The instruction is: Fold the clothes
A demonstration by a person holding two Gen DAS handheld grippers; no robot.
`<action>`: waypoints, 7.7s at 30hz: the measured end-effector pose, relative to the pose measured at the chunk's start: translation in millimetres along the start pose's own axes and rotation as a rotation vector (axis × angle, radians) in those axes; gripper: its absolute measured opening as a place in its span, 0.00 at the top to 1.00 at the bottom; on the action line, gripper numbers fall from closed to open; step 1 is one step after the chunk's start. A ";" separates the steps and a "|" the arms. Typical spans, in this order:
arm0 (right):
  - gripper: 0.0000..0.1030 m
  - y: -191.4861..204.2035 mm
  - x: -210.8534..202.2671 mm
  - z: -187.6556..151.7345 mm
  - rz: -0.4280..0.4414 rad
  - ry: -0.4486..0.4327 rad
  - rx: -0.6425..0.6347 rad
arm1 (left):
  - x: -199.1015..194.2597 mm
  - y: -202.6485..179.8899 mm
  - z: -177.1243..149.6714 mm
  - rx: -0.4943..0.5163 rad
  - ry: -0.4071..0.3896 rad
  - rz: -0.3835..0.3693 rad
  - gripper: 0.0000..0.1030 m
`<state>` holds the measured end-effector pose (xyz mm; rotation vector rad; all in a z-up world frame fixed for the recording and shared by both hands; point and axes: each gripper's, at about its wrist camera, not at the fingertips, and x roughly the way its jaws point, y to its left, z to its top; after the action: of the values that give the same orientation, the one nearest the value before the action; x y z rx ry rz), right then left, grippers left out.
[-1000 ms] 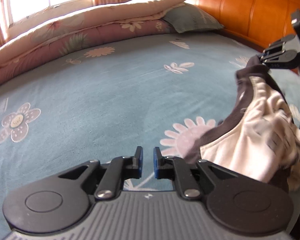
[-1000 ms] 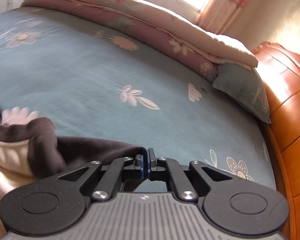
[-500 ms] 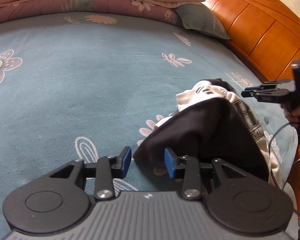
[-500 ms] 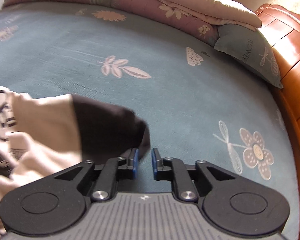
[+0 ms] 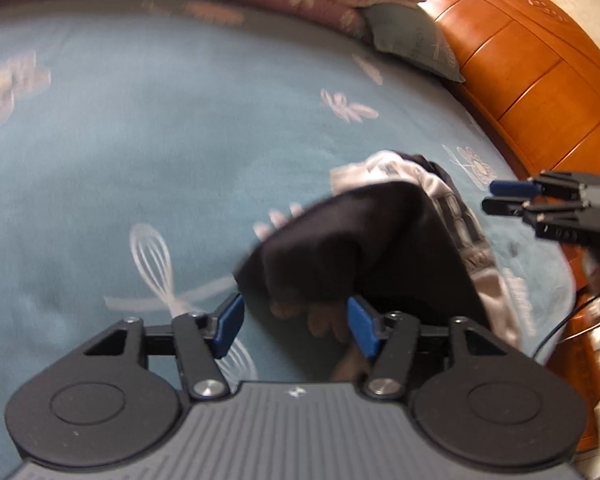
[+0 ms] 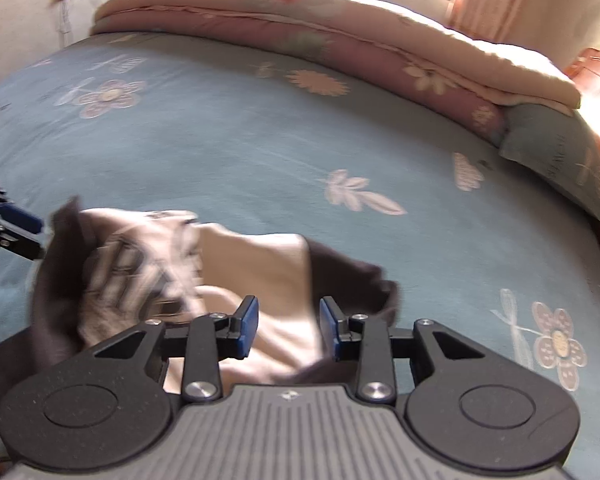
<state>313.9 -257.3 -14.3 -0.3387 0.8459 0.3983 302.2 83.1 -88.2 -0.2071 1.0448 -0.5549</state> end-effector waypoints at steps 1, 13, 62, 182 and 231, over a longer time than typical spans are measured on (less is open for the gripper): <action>0.60 6.3 -1.9 -0.3 0.012 0.001 -0.007 | 0.8 1.1 -1.8 -0.031 0.020 -0.010 0.43; 0.41 81.6 -5.8 40.4 0.264 0.011 -0.011 | -12.0 26.5 0.2 -0.293 0.069 -0.086 0.38; 0.53 107.1 -23.6 -58.6 0.327 0.082 -0.035 | 56.9 -0.2 13.4 -0.453 0.004 -0.103 0.72; 0.27 50.8 -96.0 -72.5 0.096 -0.200 0.121 | -51.7 -13.4 -58.6 -0.139 -0.272 0.031 0.28; 0.27 48.1 -61.6 -163.0 0.052 -0.051 0.377 | 14.3 16.6 -116.9 -0.609 -0.178 -0.037 0.82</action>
<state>148.5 -299.5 -73.6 0.0420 0.8611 0.2865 212.4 100.8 -164.1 -0.7980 1.0133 -0.2307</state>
